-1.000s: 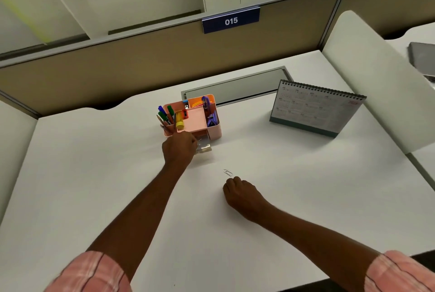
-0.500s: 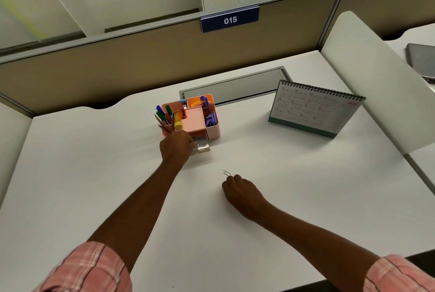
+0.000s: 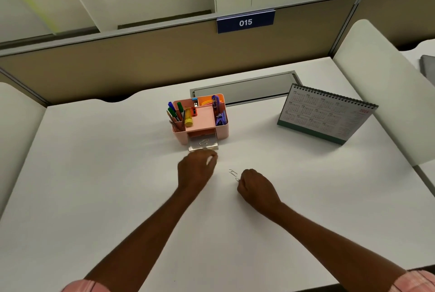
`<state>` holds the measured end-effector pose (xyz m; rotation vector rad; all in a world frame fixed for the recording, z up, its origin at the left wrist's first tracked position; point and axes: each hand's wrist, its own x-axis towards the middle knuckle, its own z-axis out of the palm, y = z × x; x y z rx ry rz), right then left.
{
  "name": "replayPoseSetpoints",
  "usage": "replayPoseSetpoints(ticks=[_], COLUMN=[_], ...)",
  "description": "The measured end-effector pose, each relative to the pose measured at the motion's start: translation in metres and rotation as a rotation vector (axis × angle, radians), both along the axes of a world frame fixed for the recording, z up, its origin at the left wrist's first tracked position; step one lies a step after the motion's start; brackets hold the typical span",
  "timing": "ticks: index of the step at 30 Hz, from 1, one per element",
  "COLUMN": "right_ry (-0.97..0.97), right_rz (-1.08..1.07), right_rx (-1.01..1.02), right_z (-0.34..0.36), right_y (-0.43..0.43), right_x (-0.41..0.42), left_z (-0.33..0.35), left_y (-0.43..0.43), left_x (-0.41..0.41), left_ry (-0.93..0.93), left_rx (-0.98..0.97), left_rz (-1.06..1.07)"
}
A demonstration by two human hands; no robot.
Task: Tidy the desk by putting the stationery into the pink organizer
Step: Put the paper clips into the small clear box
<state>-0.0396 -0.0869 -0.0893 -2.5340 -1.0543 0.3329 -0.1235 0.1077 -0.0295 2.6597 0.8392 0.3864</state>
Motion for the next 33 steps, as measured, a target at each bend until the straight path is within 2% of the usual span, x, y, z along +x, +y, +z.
replayPoseSetpoints(ticks=[3, 8, 18, 24, 33], right_ry=[0.138, 0.203, 0.183, 0.093, -0.238], right_rz=[-0.046, -0.069, -0.023, 0.040, 0.255], right_rx=[-0.011, 0.000, 0.141, 0.170, -0.043], right_z=[0.005, 0.015, 0.062, 0.086, 0.087], right_y=[-0.004, -0.005, 0.030, 0.078, 0.143], right_x=[0.011, 0.025, 0.050, 0.062, 0.070], left_z=[-0.024, -0.056, -0.061, -0.059, -0.062], left_y=[-0.021, -0.034, -0.034, -0.035, -0.044], left_x=[-0.012, -0.010, 0.006, 0.008, 0.013], left_ry=[0.095, 0.133, 0.174, 0.275, 0.307], left_rx=[-0.033, -0.149, -0.007, 0.102, 0.076], left_rz=[-0.085, -0.194, -0.306, -0.385, -0.338])
